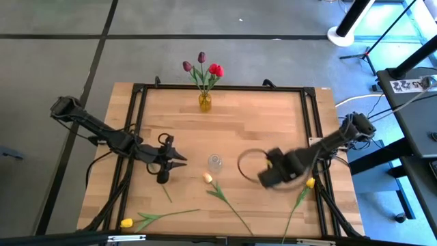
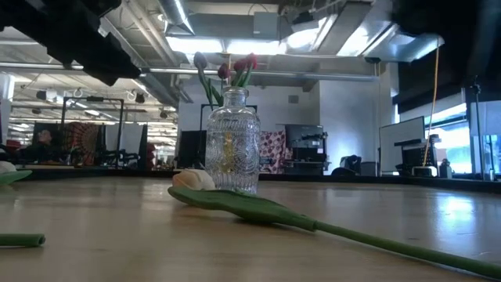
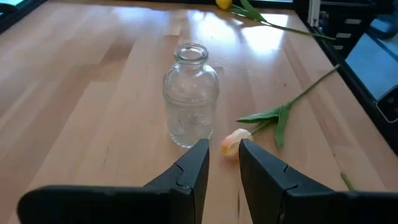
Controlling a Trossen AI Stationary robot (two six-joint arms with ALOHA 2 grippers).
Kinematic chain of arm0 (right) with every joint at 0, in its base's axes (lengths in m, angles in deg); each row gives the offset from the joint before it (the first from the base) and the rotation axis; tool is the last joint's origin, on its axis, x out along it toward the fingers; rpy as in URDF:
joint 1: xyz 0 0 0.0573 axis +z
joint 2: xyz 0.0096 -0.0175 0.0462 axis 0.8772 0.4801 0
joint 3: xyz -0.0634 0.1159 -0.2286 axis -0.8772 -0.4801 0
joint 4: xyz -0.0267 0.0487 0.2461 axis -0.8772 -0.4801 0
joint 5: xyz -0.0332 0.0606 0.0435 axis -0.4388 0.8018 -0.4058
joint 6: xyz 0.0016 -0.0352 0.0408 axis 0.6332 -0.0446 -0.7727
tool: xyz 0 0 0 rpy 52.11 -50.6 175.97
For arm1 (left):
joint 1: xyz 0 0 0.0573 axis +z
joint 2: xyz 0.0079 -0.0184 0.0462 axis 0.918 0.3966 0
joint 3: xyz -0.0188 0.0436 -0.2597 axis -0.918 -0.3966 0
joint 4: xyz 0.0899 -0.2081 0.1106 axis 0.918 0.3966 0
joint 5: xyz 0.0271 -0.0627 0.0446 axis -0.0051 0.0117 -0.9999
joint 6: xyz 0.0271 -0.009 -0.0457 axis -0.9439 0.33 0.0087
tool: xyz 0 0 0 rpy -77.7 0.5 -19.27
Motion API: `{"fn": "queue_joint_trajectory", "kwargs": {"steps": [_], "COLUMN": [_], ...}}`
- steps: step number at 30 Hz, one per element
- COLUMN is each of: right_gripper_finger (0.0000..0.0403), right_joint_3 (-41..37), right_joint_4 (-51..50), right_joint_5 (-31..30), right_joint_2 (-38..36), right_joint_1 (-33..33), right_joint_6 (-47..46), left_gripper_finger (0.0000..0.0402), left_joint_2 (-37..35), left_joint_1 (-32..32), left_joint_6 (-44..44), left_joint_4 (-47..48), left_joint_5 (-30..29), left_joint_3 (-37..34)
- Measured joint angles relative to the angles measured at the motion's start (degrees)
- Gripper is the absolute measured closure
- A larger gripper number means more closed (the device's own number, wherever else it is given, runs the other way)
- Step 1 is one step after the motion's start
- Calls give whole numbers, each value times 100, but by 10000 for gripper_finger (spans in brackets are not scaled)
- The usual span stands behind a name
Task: Sort flowers into vase by color
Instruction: Put the right yellow flower into the transparent vase
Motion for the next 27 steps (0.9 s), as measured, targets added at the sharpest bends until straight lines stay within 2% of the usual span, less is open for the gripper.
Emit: {"fn": "queue_joint_trajectory", "kwargs": {"steps": [4, 7, 9, 11, 15, 19, 27], "right_gripper_finger": [127, 127, 127, 127, 127, 127, 134], "right_joint_3": [-652, -1133, -1396, -1656, -2018, -2363, -3380], "right_joint_4": [633, 1266, 1494, 1740, 1795, 1859, 2979], "right_joint_5": [877, 1066, 1083, 1350, 1881, 2214, 2723], "right_joint_2": [24, 37, 33, 33, 33, 33, -40], "right_joint_1": [805, 1312, 1554, 1724, 1847, 1823, 1811], "right_joint_6": [-1594, -2706, -3227, -3619, -3983, -3876, -3856], "left_gripper_finger": [317, 317, 317, 317, 317, 317, 317], "left_joint_2": [0, 0, 0, 0, 0, 0, 0], "left_joint_1": [-41, -41, -41, -41, -42, -50, -217], "left_joint_6": [-182, -291, -300, -300, -295, -283, -261], "left_joint_4": [-5, -5, -3, -5, -2, 0, 108], "left_joint_5": [0, -1, 1, 18, 27, 37, 61], "left_joint_3": [0, 0, 0, 0, 0, 0, 0]}}
